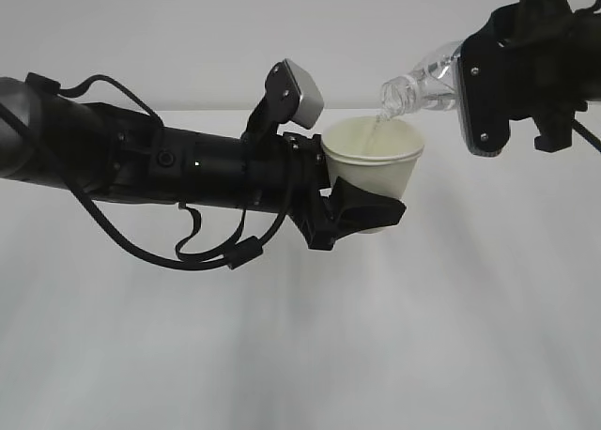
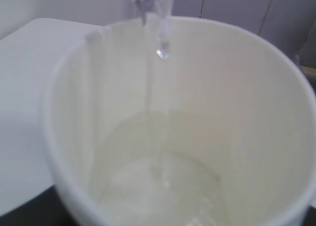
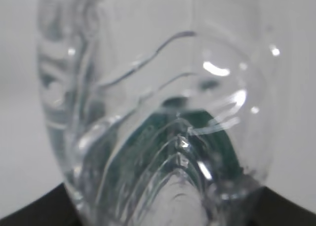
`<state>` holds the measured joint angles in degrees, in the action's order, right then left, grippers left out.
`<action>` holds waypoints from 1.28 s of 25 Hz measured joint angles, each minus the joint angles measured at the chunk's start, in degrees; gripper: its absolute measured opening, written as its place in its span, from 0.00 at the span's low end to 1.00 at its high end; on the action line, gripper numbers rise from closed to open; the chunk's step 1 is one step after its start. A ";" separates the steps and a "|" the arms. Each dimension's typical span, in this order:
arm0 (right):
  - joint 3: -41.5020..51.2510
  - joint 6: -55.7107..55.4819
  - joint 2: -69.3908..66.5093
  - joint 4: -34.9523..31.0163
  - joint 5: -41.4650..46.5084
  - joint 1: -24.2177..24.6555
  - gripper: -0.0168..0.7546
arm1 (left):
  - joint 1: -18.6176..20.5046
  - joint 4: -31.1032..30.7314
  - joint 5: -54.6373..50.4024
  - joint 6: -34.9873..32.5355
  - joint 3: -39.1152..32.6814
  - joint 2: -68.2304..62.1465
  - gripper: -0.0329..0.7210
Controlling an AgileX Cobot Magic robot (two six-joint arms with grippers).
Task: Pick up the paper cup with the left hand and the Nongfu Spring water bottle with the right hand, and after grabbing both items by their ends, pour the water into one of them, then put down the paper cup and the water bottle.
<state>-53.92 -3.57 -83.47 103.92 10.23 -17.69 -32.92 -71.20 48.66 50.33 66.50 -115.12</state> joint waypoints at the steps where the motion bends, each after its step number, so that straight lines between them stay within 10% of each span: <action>1: -0.09 0.00 0.00 0.00 0.00 0.00 0.53 | 0.00 0.00 0.00 0.00 0.00 0.00 0.63; 32: -0.09 0.13 0.00 0.00 0.23 -0.71 0.53 | 0.00 1.49 -2.34 0.00 0.00 0.00 0.63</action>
<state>-54.01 -3.44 -83.47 103.92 10.46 -18.40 -32.92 -69.71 46.31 50.33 66.50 -115.12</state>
